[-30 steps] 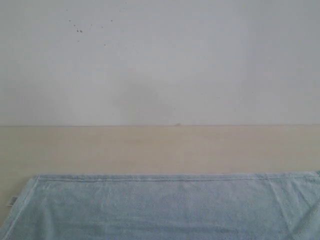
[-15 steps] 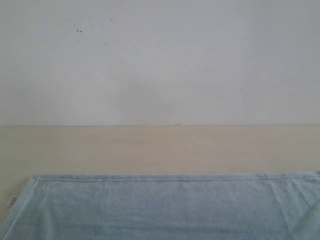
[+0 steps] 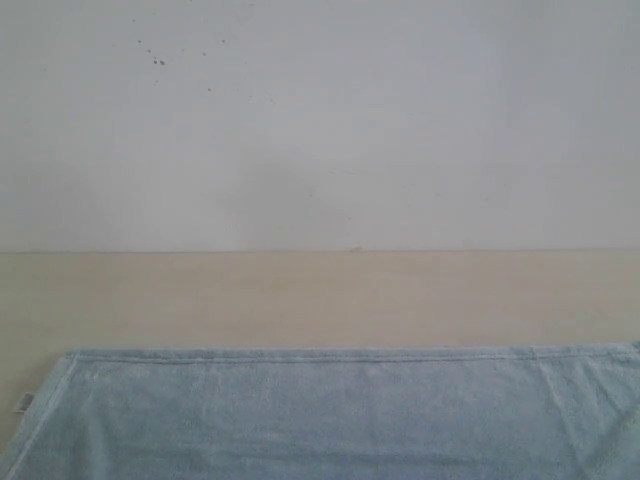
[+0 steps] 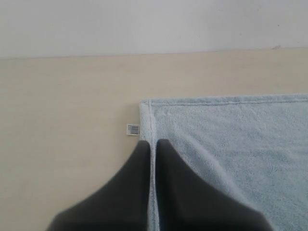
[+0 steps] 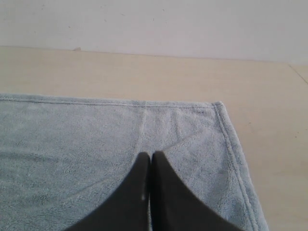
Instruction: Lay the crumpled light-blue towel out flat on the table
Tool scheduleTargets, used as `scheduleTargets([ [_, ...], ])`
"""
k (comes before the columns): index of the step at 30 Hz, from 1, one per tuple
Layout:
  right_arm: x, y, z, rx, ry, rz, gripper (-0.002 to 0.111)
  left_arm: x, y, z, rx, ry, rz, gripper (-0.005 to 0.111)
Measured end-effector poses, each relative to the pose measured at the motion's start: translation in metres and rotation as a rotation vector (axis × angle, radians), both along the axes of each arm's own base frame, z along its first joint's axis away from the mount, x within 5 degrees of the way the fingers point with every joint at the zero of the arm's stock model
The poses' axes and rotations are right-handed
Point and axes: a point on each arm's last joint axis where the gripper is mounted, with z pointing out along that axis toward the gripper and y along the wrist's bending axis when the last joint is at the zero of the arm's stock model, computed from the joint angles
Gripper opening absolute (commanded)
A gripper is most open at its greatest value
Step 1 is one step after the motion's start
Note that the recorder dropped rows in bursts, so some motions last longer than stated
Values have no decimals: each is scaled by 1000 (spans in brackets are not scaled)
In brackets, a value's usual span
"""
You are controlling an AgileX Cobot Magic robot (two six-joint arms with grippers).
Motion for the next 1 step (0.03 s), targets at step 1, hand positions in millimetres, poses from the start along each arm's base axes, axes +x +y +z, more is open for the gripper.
scheduleTargets([
  [1,0,0,0,0,0,0,0,0,0,0,0,0,0,4],
])
